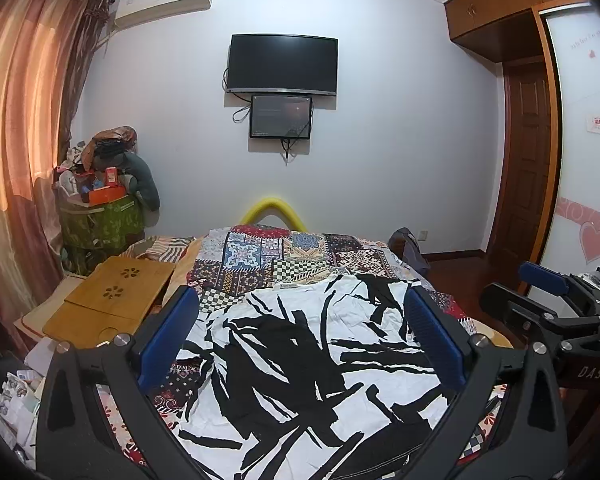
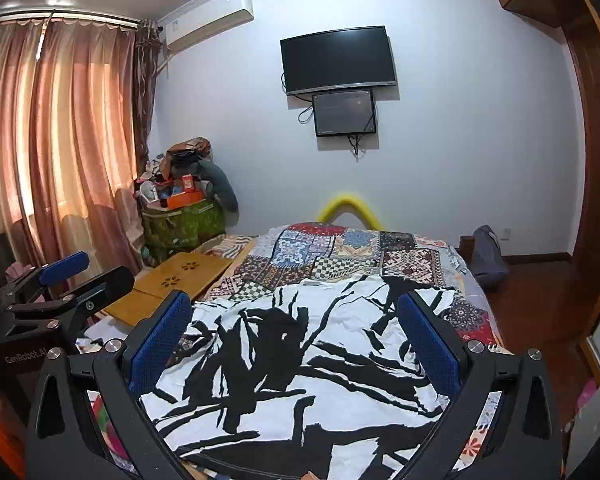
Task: Fold small clothes
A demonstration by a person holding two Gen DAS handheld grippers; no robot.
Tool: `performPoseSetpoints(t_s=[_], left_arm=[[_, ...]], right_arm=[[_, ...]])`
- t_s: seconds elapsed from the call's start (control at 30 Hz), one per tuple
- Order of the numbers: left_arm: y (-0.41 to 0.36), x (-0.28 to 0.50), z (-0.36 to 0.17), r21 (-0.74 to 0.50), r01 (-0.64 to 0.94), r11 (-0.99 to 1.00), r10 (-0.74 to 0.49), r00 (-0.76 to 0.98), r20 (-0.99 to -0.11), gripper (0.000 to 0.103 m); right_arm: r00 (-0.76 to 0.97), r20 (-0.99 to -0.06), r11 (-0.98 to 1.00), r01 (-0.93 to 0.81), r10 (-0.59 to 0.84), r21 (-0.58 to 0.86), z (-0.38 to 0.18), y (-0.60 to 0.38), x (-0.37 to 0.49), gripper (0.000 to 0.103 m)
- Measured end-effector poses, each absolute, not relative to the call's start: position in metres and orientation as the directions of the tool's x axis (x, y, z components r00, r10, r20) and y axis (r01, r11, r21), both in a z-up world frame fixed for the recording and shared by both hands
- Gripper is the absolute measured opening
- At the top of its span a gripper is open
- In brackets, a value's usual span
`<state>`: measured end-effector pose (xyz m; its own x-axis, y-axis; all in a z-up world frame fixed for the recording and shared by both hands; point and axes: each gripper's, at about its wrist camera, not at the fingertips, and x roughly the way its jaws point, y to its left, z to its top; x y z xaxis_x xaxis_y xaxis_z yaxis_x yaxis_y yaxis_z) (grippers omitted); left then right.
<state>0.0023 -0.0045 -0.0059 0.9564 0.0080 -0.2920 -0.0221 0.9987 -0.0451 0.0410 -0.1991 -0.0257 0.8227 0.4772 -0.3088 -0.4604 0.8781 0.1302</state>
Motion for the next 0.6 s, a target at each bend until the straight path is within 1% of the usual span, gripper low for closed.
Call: performPoseSetpoints(t_s=[0.6], left_arm=[[-0.0048,0.0031,-0.0069,-0.040,-0.032,0.999,0.019,0.957,-0.289,0.103]], right_arm=[[0.827,-0.307,0.882,-0.452,0.471,0.134,-0.0255,-0.2030,0.0424,0.103]])
